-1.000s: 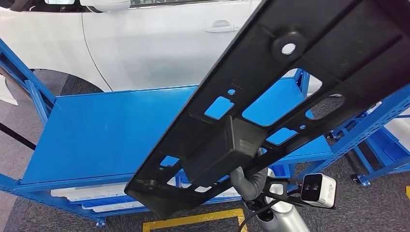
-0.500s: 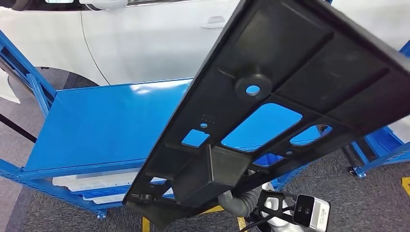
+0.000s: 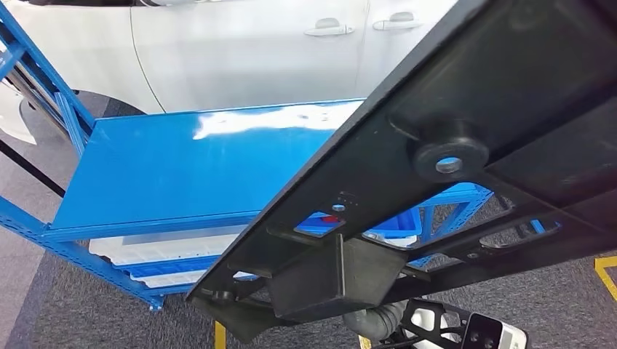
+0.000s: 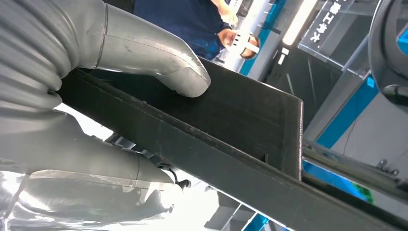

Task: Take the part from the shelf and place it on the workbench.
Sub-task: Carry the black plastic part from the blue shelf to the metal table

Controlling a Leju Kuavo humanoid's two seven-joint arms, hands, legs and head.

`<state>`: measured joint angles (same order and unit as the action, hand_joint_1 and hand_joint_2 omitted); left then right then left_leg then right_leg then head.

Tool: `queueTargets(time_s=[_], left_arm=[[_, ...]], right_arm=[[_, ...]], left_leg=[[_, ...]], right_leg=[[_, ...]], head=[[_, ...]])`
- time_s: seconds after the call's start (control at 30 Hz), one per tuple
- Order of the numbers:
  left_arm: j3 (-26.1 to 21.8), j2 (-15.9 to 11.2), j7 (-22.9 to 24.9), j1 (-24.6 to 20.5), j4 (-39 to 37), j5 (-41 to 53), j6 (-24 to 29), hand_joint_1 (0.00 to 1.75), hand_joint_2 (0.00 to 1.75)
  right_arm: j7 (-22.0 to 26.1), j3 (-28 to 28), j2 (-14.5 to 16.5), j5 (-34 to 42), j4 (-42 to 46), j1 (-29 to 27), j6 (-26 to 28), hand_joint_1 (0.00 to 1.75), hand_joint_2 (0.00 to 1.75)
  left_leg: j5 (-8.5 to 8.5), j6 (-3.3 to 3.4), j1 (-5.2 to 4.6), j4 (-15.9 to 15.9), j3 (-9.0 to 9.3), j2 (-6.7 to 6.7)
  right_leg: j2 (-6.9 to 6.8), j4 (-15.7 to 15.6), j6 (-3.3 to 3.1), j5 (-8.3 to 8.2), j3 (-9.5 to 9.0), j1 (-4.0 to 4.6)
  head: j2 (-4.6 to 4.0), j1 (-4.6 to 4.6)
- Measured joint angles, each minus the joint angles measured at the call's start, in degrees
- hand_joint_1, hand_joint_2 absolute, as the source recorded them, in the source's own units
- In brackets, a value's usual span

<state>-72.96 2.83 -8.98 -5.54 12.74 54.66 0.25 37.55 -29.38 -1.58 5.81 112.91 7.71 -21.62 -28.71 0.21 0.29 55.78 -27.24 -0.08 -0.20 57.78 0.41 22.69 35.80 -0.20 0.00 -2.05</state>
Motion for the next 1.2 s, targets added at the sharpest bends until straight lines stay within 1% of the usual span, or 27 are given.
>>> queueTargets(time_s=[0.03, 0.07, 0.13, 0.17, 0.2, 0.23, 0.27, 0.3, 0.33, 0.4, 0.43, 0.5, 0.53, 0.6, 0.67, 0.7, 0.73, 0.77, 0.83, 0.9, 0.93, 0.97, 1.03, 1.07, 1.1, 1.17, 1.2], left_arm=[[0.0, 0.0, 0.0, 0.0, 0.0, -0.1, 0.1, 0.0, 1.75], [0.0, 0.0, 0.0, -0.1, 0.0, -0.2, 0.1, 0.0, 1.75], [0.0, 0.0, -0.1, -0.1, 0.0, -0.3, 0.0, 0.0, 1.75], [0.1, 0.1, -0.2, -0.1, 0.0, -0.3, -0.1, 0.0, 1.75], [0.1, 0.1, -0.3, -0.1, 0.0, -0.3, -0.2, 0.0, 1.75], [0.1, 0.1, -0.3, -0.1, 0.0, -0.3, -0.3, 0.0, 1.75], [0.2, 0.2, -0.4, -0.1, 0.0, -0.2, -0.4, 0.0, 1.75], [0.3, 0.2, -0.5, -0.1, 0.0, -0.1, -0.4, 0.0, 1.75], [0.4, 0.3, -0.6, -0.1, 0.0, 0.0, -0.5, 0.0, 1.75], [0.5, 0.5, -0.7, -0.1, 0.0, 0.1, -0.6, 0.0, 1.75], [0.5, 0.5, -0.7, -0.1, 0.0, 0.1, -0.7, 0.0, 1.75], [0.5, 0.6, -0.8, -0.1, 0.0, 0.0, -0.7, 0.0, 1.75], [0.5, 0.6, -0.8, 0.0, 0.0, -0.1, -0.7, 0.0, 1.75], [0.5, 0.8, -1.0, 0.1, 0.0, -0.3, -0.7, 0.0, 1.75], [0.5, 0.9, -1.2, 0.1, 0.0, -0.5, -0.7, 0.0, 1.75], [0.5, 0.9, -1.2, 0.1, 0.0, -0.6, -0.7, 0.0, 1.75], [0.5, 0.9, -1.2, 0.1, 0.0, -0.6, -0.7, 0.0, 1.75], [0.5, 0.9, -1.3, 0.1, 0.0, -0.6, -0.7, 0.0, 1.75], [0.5, 0.9, -1.3, 0.1, 0.0, -0.7, -0.7, 0.0, 1.75], [0.5, 0.8, -1.4, -0.1, 0.0, -0.7, -0.7, 0.0, 1.75], [0.5, 0.8, -1.4, -0.1, 0.0, -0.7, -0.6, 0.0, 1.75], [0.5, 0.8, -1.4, -0.2, 0.0, -0.7, -0.5, 0.0, 1.75], [0.5, 0.8, -1.3, -0.1, 0.0, -0.7, -0.3, 0.0, 1.75], [0.5, 0.9, -1.3, -0.1, 0.0, -0.6, -0.2, 0.0, 1.75], [0.5, 0.9, -1.2, -0.2, 0.0, -0.6, -0.2, 0.0, 1.75], [0.5, 1.0, -1.0, -0.2, 0.0, -0.5, -0.1, 0.0, 1.75], [0.5, 1.0, -0.9, -0.2, 0.0, -0.5, 0.0, 0.0, 1.75]], right_arm=[[0.0, 0.2, -0.1, -0.2, 0.5, -0.2, 0.2, 1.75, 1.75], [0.0, 0.4, -0.2, -0.4, 1.0, -0.4, 0.4, 1.75, 1.75], [0.0, 0.6, -0.5, -1.0, 1.8, -0.5, 0.7, 1.75, 1.75], [0.0, 0.6, -0.7, -1.2, 2.1, -0.6, 0.9, 1.75, 1.75], [0.0, 0.6, -0.9, -1.4, 2.3, -0.6, 1.0, 1.75, 1.75], [0.0, 0.6, -1.1, -1.4, 2.5, -0.6, 1.1, 1.75, 1.75], [0.0, 0.6, -1.3, -1.4, 2.7, -0.6, 1.2, 1.75, 1.75], [0.0, 0.6, -1.5, -1.4, 2.8, -0.6, 1.2, 1.75, 1.75], [0.0, 0.6, -1.6, -1.4, 3.0, -0.6, 1.1, 1.75, 1.75], [0.0, 0.6, -1.7, -1.4, 3.3, -0.6, 1.0, 1.75, 1.75], [0.0, 0.6, -1.7, -1.5, 3.4, -0.6, 1.0, 1.75, 1.75], [0.0, 0.6, -1.7, -1.7, 3.6, -0.6, 1.0, 1.75, 1.75], [0.0, 0.6, -1.7, -1.9, 3.6, -0.5, 1.0, 1.75, 1.75], [0.0, 0.6, -1.7, -2.1, 3.6, -0.2, 0.8, 1.75, 1.75], [0.0, 0.6, -1.7, -1.8, 3.5, -0.1, 0.3, 1.75, 1.75], [0.0, 0.6, -1.7, -1.5, 3.5, -0.1, 0.0, 1.75, 1.75], [0.0, 0.6, -1.7, -1.4, 3.4, -0.1, -0.1, 1.75, 1.75], [0.0, 0.6, -1.7, -1.3, 3.3, -0.1, -0.1, 1.75, 1.75], [0.0, 0.6, -1.7, -1.3, 3.3, -0.1, -0.2, 1.75, 1.75], [0.0, 0.6, -1.7, -1.3, 3.3, 0.0, -0.4, 1.75, 1.75], [0.0, 0.6, -1.7, -1.2, 3.3, 0.0, -0.7, 1.75, 1.75], [0.0, 0.6, -1.7, -1.1, 3.3, 0.0, -1.1, 1.75, 1.75], [0.0, 0.7, -1.8, -0.8, 3.2, 0.0, -1.8, 1.75, 1.75], [0.0, 0.7, -1.9, -0.6, 3.1, 0.0, -2.0, 1.75, 1.75], [0.0, 0.8, -2.1, -0.5, 3.0, 0.0, -2.2, 1.75, 1.75], [0.0, 1.0, -2.3, -0.4, 2.7, 0.0, -2.6, 1.75, 1.75], [0.0, 1.1, -2.4, -0.4, 2.6, 0.0, -2.8, 1.75, 1.75]], left_leg=[[0.58, 0.47, 0.12, -0.1, -0.43, 0.13], [1.22, 0.86, 0.27, -0.3, -0.99, 0.29], [2.35, 1.29, 0.28, -0.2, -2.39, 0.5], [2.9, 1.28, 0.26, -0.2, -3.14, 0.55], [3.44, 1.23, 0.25, 0.0, -3.9, 0.57], [3.92, 1.12, 0.25, 0.1, -4.72, 0.58], [4.33, 0.98, 0.26, 0.4, -5.49, 0.58], [4.64, 0.81, 0.27, 0.8, -6.18, 0.57], [4.89, 0.58, 0.21, 1.2, -6.81, 0.54], [5.43, -0.02, 0.11, 1.7, -7.52, 0.49], [5.79, -0.39, 0.09, 1.8, -7.71, 0.48], [6.28, -1.1, 0.19, 1.8, -7.9, 0.46], [5.53, -1.4, 0.27, 2.4, -8.28, 0.42], [1.11, -1.92, 0.45, 6.7, -9.89, 0.37], [-4.1, -2.35, 0.48, 14.1, -11.95, 0.36], [-5.1, -2.45, 0.48, 17.1, -12.38, 0.36], [-4.8, -2.46, 0.48, 18.5, -12.04, 0.36], [-3.43, -2.35, 0.47, 17.7, -10.67, 0.36], [-0.68, -1.72, 0.36, 10.8, -5.13, 0.34], [-0.69, -0.92, 0.02, 2.5, 0.39, 0.32], [-1.16, -0.59, -0.21, 0.3, 1.66, 0.31], [-1.21, -0.32, -0.4, -0.7, 1.92, 0.32], [-0.18, 0.35, -0.23, -1.0, 1.2, 0.44], [0.47, 0.77, -0.09, -1.3, 0.7, 0.53], [1.14, 1.07, 0.07, -1.5, 0.06, 0.62], [2.26, 1.36, 0.02, -1.5, -1.45, 0.69], [2.73, 1.32, 0.01, -1.4, -2.07, 0.72]], right_leg=[[0.07, 0.9, 0.29, 1.15, 0.46, -0.05], [0.14, 2.8, 0.56, 3.31, 1.25, -0.09], [0.19, 9.6, 0.94, 9.0, 3.4, -0.23], [0.18, 13.2, 1.12, 10.77, 4.23, -0.27], [0.18, 15.5, 1.25, 11.19, 4.42, -0.33], [0.18, 16.0, 1.31, 10.36, 3.69, -0.41], [0.17, 14.3, 1.3, 8.77, 1.87, -0.49], [0.17, 10.9, 1.2, 7.22, -0.85, -0.56], [0.18, 6.6, 1.01, 6.62, -3.86, -0.51], [0.23, 0.6, 0.44, 6.85, -7.61, -0.26], [0.26, -0.4, 0.09, 7.18, -8.0, -0.08], [0.15, -0.6, -0.73, 6.5, -7.43, -0.11], [0.05, -0.7, -1.25, 5.99, -7.01, -0.2], [-0.16, -1.0, -2.09, 4.73, -5.81, -0.36], [-0.19, -0.9, -2.37, 3.49, -4.18, -0.21], [-0.2, -0.8, -2.38, 2.88, -3.33, -0.13], [-0.21, -0.7, -2.34, 2.29, -2.49, -0.04], [-0.21, -0.6, -2.28, 1.73, -1.69, 0.02], [-0.2, -0.5, -2.07, 0.72, -0.44, 0.13], [-0.25, -0.4, -1.6, -0.2, 0.17, 0.26], [-0.32, -0.4, -1.27, -0.66, 0.28, 0.23], [-0.38, -0.5, -0.9, -1.15, 0.34, 0.2], [-0.32, -0.3, -0.18, -1.16, 0.71, 0.06], [-0.2, 0.8, 0.1, 0.22, 1.23, 0.01], [-0.07, 2.9, 0.35, 2.55, 2.06, -0.07], [0.06, 9.9, 0.72, 7.92, 4.2, -0.29], [0.06, 13.1, 0.89, 9.42, 5.04, -0.37]], head=[[0.0, 0.0], [0.0, 0.01], [0.0, 0.01], [0.0, 0.01], [0.0, 0.0], [0.0, 0.0], [0.0, 0.0], [0.0, 0.0], [0.0, 0.0], [0.0, -0.01], [0.0, -0.01], [0.0, 0.0], [0.0, 0.0], [0.0, -0.01], [0.0, -0.01], [0.0, 0.0], [0.0, 0.0], [0.0, 0.0], [0.0, -0.01], [0.0, -0.01], [0.0, -0.01], [0.0, -0.01], [0.0, -0.01], [0.0, 0.0], [0.0, 0.01], [0.0, 0.01], [0.0, 0.01]])
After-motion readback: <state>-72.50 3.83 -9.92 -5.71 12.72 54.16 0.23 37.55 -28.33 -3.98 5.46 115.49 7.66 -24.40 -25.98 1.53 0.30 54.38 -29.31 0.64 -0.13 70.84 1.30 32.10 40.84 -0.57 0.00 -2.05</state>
